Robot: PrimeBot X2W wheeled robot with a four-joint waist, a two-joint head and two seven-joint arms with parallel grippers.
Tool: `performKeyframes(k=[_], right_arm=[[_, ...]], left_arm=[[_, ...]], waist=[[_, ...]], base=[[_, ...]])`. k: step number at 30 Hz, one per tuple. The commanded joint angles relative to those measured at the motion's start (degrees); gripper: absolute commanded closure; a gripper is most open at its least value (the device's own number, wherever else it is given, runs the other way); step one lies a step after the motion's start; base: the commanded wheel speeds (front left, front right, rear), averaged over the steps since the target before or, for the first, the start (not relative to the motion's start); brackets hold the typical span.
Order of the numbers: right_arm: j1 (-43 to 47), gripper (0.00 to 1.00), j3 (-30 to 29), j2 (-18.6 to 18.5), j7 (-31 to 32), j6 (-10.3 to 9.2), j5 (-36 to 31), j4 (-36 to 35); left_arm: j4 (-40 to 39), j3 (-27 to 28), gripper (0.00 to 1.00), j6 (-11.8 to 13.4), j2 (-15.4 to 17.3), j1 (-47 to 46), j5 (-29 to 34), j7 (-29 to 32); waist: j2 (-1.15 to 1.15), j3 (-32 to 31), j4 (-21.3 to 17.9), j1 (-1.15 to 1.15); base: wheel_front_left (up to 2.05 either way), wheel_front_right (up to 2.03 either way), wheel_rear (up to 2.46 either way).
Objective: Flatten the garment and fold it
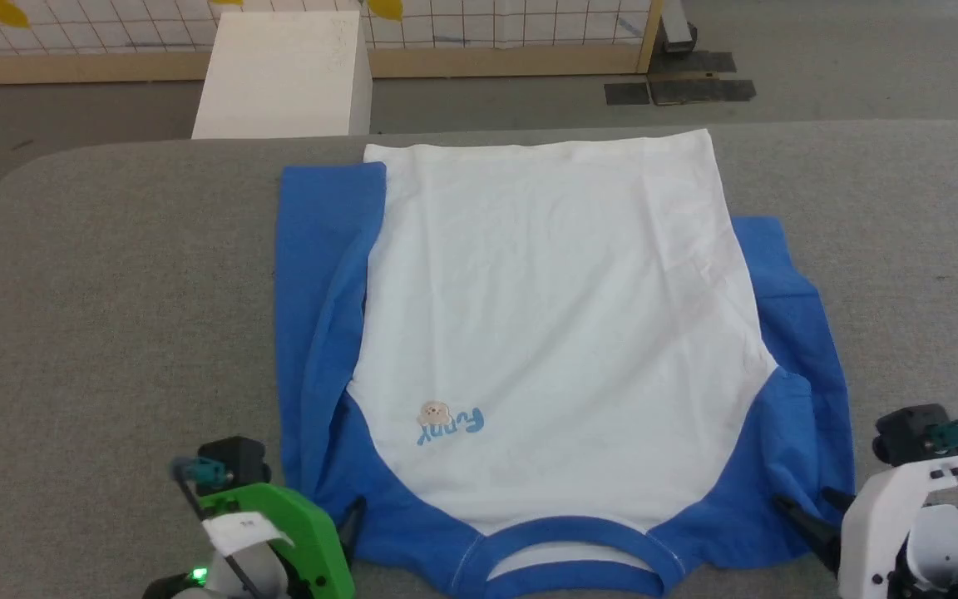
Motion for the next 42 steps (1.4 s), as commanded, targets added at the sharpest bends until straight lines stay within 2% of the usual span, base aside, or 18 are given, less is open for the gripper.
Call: performKeyframes(k=[1, 6, 8, 13, 18, 21, 25, 32, 42], right_arm=[[0.85, 0.0, -1.37, -0.16, -0.43, -0.11, 1.38, -1.76], [1.88, 0.0, -8.34, 1.02, -0.43, -0.11, 4.44, -8.03], [1.3, 0.0, -12.11, 2.44, -0.99, -0.11, 5.4, -10.01], [-4.12, 0.0, -19.11, 4.04, -3.71, -0.11, 2.41, -11.26], [-13.09, 0.0, -21.44, 3.63, -5.1, -0.11, 0.01, -7.15], [-19.21, 0.0, -20.72, 1.65, -4.94, -0.11, -1.69, -2.91], [-26.67, 0.0, -17.27, -1.67, -3.87, -0.11, -4.21, 3.14], [-38.71, 0.0, -9.46, -5.32, -1.2, -0.11, -5.77, 12.52], [-47.69, 0.0, 0.6, -8.07, 0.74, -0.11, -6.04, 21.91]], left_arm=[[-1.74, 0.95, 0.0, 0.81, 1.87, 1.13, -0.34, 1.08], [-10.09, 3.95, 0.0, 2.57, 3.67, 1.8, -1.36, 2.27], [-13.1, 5.9, 0.0, 3.16, 3.72, 1.02, -1.09, 0.15], [-15.76, 10.67, 0.0, 0.07, 2.65, -3.17, 1.19, -13.96], [-13.32, 11.55, 0.0, -2.9, 1.6, -6.95, 5.85, -27.68], [-11.4, 10.73, 0.0, -4.71, 1.36, -9.32, 9.32, -35.52], [-8.93, 10.21, 0.0, -5.18, 0.36, -11.59, 12.52, -42.21], [-7.98, 8.15, 0.0, -5.33, 0.54, -15.43, 19.95, -44.57], [-8.96, 6.64, 0.0, -5.38, -1.36, -20.02, 26.09, -44.84]], waist=[[0.32, -0.79, -0.11, 0.0], [0.32, -1.53, -0.09, 0.0], [0.32, -1.56, -0.11, 0.0], [0.32, -0.15, -0.42, 0.0], [0.32, 3.7, -0.59, 0.0], [0.32, 6.81, -0.3, 0.0], [0.32, 10.97, 0.22, 0.0], [0.32, 18.02, 1.74, 0.0], [0.32, 24.4, 3.93, 0.0]], base=[[0.0, 0.0, 0.0], [0.0, 0.0, 0.0], [0.0, 0.0, 0.0], [0.0, 0.0, 0.0], [0.0, 0.0, 0.0], [0.0, 0.0, 0.0], [0.0, 0.0, 0.0], [0.0, 0.0, 0.0], [0.0, 0.0, 0.0]])
